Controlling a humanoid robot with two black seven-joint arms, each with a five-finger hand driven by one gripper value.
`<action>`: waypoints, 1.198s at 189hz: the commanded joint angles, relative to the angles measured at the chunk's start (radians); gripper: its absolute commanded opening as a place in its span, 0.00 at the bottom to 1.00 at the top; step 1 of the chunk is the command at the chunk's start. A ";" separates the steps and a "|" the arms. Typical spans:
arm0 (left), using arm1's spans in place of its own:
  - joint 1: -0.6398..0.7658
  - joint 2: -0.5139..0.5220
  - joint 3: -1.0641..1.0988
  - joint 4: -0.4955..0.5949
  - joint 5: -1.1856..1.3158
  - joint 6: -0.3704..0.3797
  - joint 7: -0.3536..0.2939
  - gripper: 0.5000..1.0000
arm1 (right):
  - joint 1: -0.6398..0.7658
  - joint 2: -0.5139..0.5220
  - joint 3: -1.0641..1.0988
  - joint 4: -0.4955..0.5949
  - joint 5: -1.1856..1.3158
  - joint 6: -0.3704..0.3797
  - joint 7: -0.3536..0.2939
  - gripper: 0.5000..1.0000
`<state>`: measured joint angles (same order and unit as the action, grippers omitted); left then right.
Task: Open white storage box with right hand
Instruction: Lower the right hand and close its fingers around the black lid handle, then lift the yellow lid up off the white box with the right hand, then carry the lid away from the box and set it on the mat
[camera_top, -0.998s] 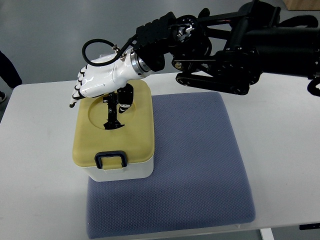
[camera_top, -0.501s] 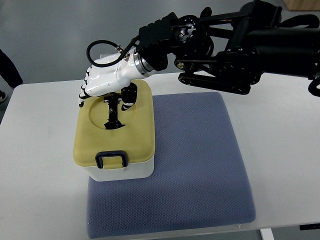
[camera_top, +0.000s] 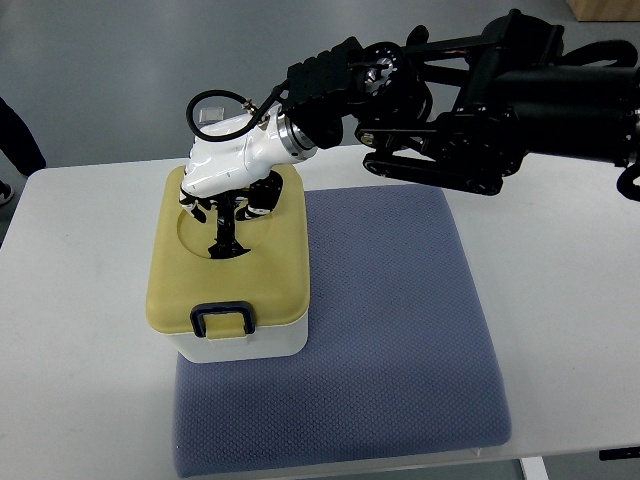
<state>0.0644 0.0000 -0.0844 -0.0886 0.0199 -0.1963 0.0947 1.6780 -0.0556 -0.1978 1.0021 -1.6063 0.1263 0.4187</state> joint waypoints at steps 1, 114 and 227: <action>0.000 0.000 0.000 0.001 0.000 0.000 0.000 1.00 | -0.001 0.000 0.000 0.000 -0.001 -0.007 0.000 0.15; 0.000 0.000 0.000 0.001 0.000 0.000 0.000 1.00 | 0.014 -0.023 0.020 0.001 0.003 -0.062 0.003 0.00; 0.000 0.000 0.000 0.000 0.000 0.000 0.000 1.00 | 0.006 -0.371 0.084 0.024 0.016 -0.100 0.112 0.00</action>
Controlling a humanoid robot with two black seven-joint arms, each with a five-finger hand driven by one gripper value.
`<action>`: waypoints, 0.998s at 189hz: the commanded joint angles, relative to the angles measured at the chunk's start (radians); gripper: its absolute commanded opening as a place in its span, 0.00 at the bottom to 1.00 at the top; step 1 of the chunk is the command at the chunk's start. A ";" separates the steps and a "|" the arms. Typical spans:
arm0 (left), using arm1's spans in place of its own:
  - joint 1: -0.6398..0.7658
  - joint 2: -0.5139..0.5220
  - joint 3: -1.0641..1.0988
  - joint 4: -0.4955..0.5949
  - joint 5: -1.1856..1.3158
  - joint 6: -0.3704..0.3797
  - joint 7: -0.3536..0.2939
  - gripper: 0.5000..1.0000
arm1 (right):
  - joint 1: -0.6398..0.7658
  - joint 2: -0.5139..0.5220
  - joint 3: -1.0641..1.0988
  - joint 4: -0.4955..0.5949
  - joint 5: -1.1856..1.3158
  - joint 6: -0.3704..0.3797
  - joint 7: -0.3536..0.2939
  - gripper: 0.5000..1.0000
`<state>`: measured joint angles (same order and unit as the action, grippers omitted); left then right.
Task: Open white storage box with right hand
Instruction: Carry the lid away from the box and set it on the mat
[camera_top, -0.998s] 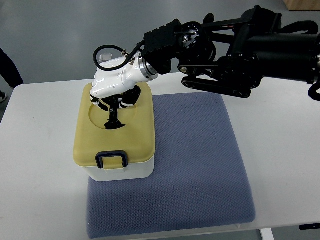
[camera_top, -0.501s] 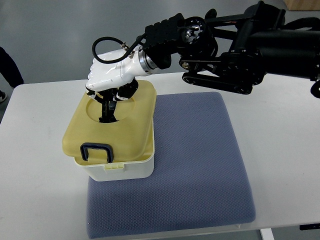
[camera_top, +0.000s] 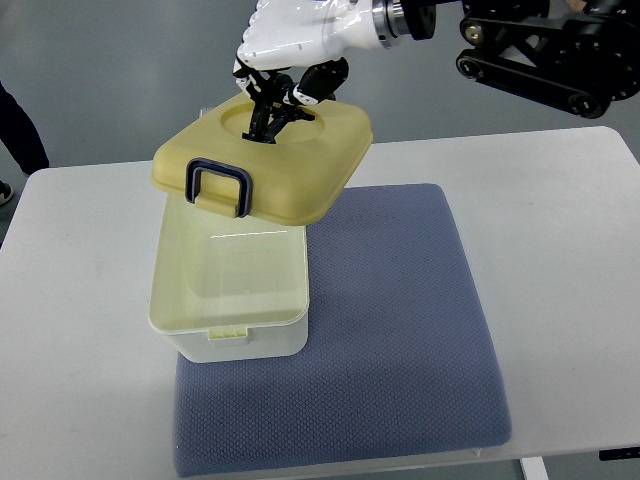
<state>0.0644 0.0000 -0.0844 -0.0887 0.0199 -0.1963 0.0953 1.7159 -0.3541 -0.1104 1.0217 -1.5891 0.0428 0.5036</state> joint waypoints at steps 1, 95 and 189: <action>0.000 0.000 0.000 0.000 0.000 0.000 0.000 1.00 | -0.038 -0.080 -0.003 0.005 -0.002 -0.020 0.030 0.00; 0.000 0.000 0.000 0.000 0.000 0.000 0.000 1.00 | -0.255 -0.232 -0.087 -0.020 -0.019 -0.239 0.102 0.00; 0.000 0.000 0.000 0.000 0.000 0.000 0.000 1.00 | -0.367 -0.197 -0.180 -0.072 -0.019 -0.380 0.099 0.00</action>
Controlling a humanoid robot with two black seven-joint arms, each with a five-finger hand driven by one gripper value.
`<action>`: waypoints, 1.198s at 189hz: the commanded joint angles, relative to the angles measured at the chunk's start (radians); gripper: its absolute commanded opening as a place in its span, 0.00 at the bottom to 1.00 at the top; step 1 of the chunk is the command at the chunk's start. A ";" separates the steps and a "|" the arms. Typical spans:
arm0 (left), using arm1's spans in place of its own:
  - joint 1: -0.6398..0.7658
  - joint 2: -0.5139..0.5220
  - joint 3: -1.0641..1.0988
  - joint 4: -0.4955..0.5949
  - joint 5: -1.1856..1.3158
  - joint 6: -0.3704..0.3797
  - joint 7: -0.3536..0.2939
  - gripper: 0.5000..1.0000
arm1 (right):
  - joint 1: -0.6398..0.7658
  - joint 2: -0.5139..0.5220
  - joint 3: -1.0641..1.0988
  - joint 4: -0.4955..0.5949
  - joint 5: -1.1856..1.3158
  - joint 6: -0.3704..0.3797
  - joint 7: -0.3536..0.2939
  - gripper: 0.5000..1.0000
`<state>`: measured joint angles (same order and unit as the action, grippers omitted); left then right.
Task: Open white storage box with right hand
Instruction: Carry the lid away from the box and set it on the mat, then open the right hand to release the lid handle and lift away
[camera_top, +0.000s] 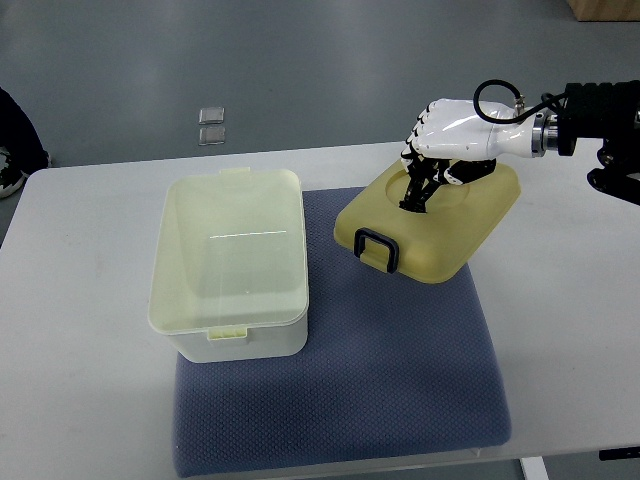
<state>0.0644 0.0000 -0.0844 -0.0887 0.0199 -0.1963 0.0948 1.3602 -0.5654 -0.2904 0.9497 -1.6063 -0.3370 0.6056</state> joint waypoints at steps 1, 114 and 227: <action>0.000 0.000 0.000 0.000 0.000 0.000 0.000 1.00 | -0.012 0.015 0.001 0.000 -0.001 0.000 -0.003 0.00; 0.000 0.000 0.000 0.000 0.000 0.000 0.000 1.00 | -0.044 0.075 0.016 0.003 0.019 0.012 0.005 0.87; 0.000 0.000 0.000 0.001 0.000 0.000 0.000 1.00 | 0.008 0.070 0.024 0.014 0.020 0.240 0.005 0.87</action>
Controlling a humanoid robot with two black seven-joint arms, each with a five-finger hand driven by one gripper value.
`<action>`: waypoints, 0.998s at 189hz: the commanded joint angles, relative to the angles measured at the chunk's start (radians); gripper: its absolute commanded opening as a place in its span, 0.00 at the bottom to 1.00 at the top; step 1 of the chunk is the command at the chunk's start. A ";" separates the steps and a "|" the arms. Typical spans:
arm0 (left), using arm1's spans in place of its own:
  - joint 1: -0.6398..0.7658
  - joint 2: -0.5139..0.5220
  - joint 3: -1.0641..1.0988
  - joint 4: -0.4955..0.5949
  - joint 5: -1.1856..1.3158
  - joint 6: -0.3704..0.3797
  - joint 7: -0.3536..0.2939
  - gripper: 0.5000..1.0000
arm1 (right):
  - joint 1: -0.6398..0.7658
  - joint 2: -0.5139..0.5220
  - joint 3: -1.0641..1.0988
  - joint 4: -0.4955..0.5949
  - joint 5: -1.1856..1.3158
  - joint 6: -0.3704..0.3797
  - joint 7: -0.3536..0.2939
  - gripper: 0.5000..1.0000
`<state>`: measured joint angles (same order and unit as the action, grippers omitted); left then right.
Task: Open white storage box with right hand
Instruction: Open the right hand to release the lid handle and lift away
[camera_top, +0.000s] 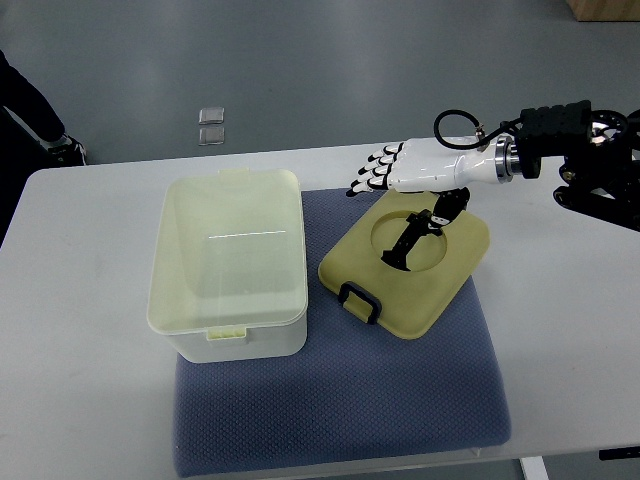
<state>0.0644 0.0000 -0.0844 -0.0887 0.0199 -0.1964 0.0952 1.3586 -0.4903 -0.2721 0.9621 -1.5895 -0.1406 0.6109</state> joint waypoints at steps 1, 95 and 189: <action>0.000 0.000 0.000 0.000 0.000 0.000 0.000 1.00 | 0.011 -0.005 0.010 0.001 0.003 0.050 0.000 0.87; 0.000 0.000 0.000 0.000 0.000 0.000 0.000 1.00 | 0.008 -0.045 0.254 -0.011 0.442 0.513 0.000 0.86; 0.000 0.000 0.000 0.000 0.000 0.000 0.000 1.00 | -0.162 0.045 0.252 -0.149 1.657 0.515 -0.203 0.87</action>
<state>0.0644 0.0000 -0.0844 -0.0887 0.0199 -0.1963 0.0951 1.2390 -0.4821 -0.0202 0.8567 -0.2023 0.3731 0.4771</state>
